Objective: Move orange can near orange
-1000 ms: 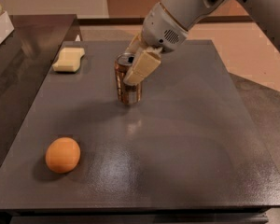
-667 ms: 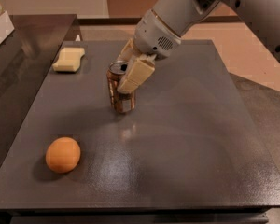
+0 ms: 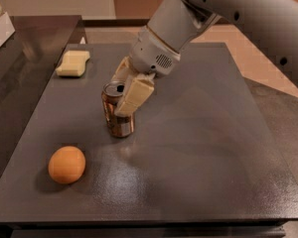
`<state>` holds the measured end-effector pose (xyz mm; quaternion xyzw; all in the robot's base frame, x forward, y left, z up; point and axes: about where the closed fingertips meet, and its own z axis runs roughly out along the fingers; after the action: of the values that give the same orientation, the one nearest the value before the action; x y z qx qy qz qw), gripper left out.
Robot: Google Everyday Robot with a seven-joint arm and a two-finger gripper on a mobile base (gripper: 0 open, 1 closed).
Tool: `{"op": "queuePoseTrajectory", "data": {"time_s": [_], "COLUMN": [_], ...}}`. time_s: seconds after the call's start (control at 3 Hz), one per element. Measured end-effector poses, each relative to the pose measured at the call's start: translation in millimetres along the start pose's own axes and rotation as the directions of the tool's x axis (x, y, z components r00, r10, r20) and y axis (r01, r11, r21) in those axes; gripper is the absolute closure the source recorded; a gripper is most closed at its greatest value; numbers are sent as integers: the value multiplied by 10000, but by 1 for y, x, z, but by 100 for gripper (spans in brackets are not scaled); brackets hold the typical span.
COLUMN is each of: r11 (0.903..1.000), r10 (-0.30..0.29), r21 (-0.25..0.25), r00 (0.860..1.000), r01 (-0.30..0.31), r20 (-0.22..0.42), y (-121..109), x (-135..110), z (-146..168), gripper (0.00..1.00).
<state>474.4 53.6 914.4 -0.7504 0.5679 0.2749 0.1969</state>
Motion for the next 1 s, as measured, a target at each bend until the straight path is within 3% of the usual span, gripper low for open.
{"op": "queuePoseTrajectory", "data": {"time_s": [0.33, 1.0], "r11": [9995, 9968], "r10": [-227, -584], "r21": [-232, -523], "r00": [9997, 9979], "r01": [228, 599], "r20": [69, 294], "y": [9, 22], "x": [-6, -17], "z": [9, 23], "gripper": [83, 36]}}
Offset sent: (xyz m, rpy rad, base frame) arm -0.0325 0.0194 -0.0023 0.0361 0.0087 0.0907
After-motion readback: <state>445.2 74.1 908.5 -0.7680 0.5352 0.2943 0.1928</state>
